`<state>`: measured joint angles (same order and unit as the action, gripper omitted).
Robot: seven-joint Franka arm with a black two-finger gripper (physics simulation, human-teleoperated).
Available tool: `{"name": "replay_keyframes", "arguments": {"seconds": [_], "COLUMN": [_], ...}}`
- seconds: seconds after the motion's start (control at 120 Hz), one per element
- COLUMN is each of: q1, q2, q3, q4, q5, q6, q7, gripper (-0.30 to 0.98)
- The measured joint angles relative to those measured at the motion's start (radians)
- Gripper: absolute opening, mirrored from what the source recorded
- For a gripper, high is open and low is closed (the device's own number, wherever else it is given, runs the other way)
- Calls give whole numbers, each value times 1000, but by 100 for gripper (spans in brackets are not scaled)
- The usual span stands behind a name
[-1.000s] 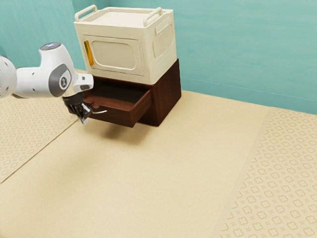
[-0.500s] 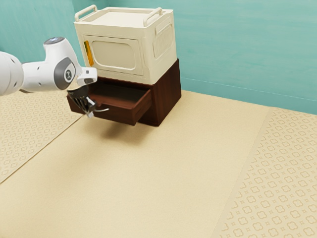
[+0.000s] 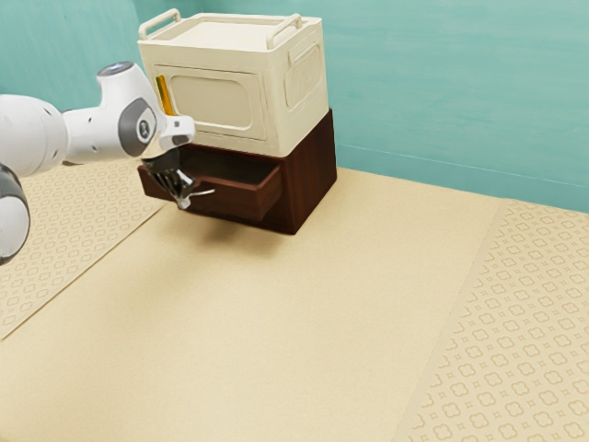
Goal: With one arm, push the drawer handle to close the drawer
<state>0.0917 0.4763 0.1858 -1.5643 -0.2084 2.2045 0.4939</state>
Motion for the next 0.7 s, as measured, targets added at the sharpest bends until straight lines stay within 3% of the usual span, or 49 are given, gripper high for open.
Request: {"name": "replay_keyframes", "arguments": {"seconds": [0.7], "q1": [39], "q2": [200], "q3": [-50], "q4": [304], "q5": [-4], "q6": [-62], "q7": [-23], "gripper": [-10]}}
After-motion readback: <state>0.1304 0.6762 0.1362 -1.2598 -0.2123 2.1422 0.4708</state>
